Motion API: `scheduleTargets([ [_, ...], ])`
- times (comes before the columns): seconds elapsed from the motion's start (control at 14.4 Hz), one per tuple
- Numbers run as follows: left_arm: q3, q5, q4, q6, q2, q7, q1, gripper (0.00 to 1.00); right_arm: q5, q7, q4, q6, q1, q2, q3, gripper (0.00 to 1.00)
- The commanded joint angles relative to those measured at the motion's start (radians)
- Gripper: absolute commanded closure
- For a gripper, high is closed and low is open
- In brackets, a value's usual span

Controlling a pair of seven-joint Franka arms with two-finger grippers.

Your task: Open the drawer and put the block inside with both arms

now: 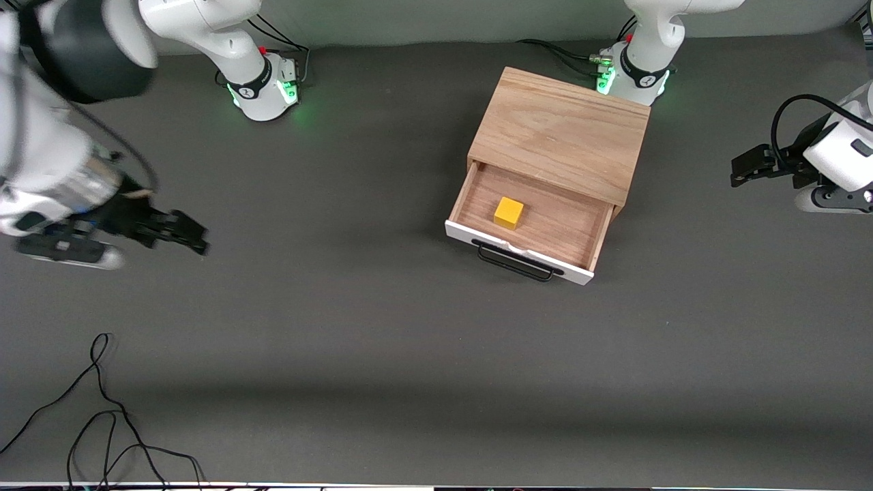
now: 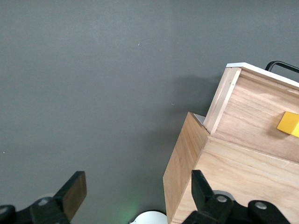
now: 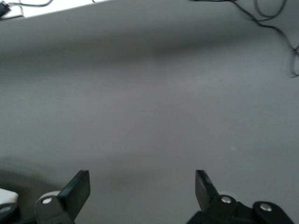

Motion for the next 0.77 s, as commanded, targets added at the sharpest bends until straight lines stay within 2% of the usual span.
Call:
scheduleTargets([
  [0.0,-0.004,0.005,-0.001,0.007,0.001,0.002,0.002,0.00,0.014,-0.127,-0.073,-0.018,-0.106,-0.086,0.029,0.00],
  [0.28,-0.004,0.005,-0.001,0.008,0.006,0.002,0.002,0.00,0.014,-0.175,-0.092,-0.024,-0.179,-0.097,0.051,0.00],
  [0.35,-0.004,0.005,-0.002,0.008,0.006,0.002,0.002,0.00,0.014,-0.202,-0.092,-0.024,-0.224,-0.087,0.109,0.00],
  [0.42,-0.004,0.005,-0.001,0.008,0.008,0.002,0.002,0.00,0.011,-0.205,-0.087,-0.024,-0.244,-0.076,0.142,0.00],
  [0.7,-0.004,0.005,-0.002,0.013,0.009,0.002,0.000,0.00,0.003,-0.204,-0.058,-0.029,-0.242,-0.068,0.141,0.00],
])
